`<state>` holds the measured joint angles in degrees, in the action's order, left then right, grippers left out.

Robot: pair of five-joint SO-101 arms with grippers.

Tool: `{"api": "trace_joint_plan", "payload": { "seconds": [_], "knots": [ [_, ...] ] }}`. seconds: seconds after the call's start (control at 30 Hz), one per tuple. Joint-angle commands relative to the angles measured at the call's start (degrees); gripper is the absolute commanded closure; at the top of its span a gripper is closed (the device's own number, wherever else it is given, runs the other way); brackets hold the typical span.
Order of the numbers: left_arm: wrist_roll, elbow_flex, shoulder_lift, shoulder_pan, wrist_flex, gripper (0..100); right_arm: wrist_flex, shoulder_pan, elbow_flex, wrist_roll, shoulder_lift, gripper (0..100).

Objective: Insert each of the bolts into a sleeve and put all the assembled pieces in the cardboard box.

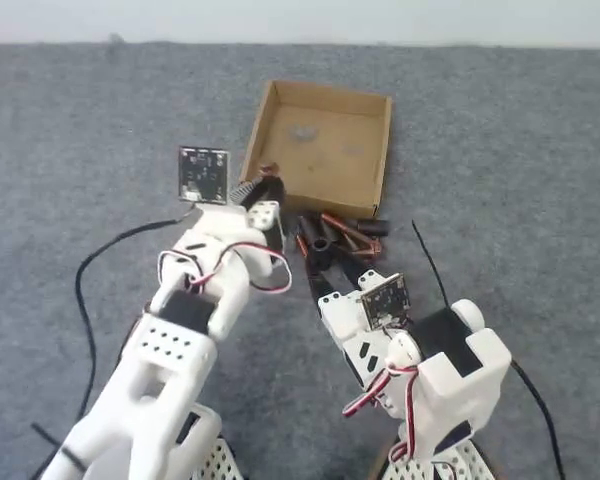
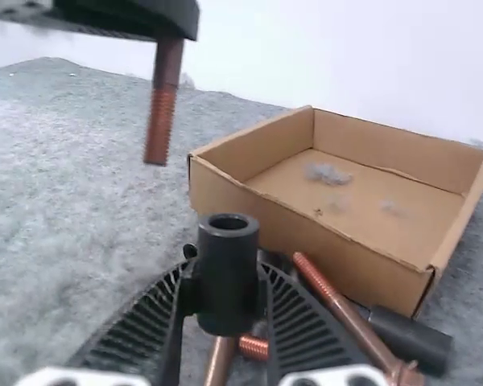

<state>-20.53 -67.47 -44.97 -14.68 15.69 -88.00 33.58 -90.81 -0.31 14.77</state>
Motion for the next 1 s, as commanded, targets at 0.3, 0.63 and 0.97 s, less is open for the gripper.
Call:
{"api": "trace_joint_plan", "payload": {
  "seconds": [0.3,0.63,0.97],
  "knots": [
    [-0.5,-6.8,-18.0,-7.4,3.1,99,-1.1,2.9,-0.6,1.1,-0.1,99.2],
    [-0.2,-10.0,-19.7,-6.9,3.1,99,-0.9,3.9,-1.2,5.3,-0.1,99.2],
    [-0.5,-14.0,-19.6,-7.4,-4.8,99,-0.8,4.2,-1.2,5.3,-0.1,99.2]
  ]
}}
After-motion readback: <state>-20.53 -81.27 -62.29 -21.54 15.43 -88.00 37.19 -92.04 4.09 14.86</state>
